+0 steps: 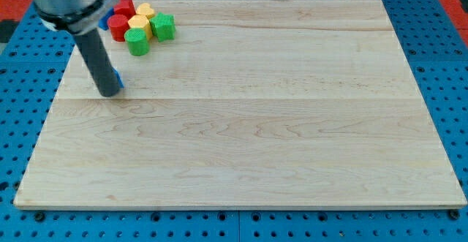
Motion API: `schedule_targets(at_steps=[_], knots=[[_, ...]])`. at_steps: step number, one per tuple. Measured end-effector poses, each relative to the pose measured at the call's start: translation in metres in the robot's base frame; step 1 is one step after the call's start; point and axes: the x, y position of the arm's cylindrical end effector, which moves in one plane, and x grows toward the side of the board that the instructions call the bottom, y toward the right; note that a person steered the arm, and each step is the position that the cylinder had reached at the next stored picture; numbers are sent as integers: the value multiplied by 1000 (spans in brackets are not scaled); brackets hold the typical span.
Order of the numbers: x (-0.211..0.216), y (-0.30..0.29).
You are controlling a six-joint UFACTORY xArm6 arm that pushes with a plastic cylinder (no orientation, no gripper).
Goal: Move the blue triangle to the bottom center of the board
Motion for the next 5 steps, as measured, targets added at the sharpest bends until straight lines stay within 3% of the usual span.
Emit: schedule_targets(at_steps=[2, 3, 5], knots=[[-46, -90], [-47, -16], [-1, 88]])
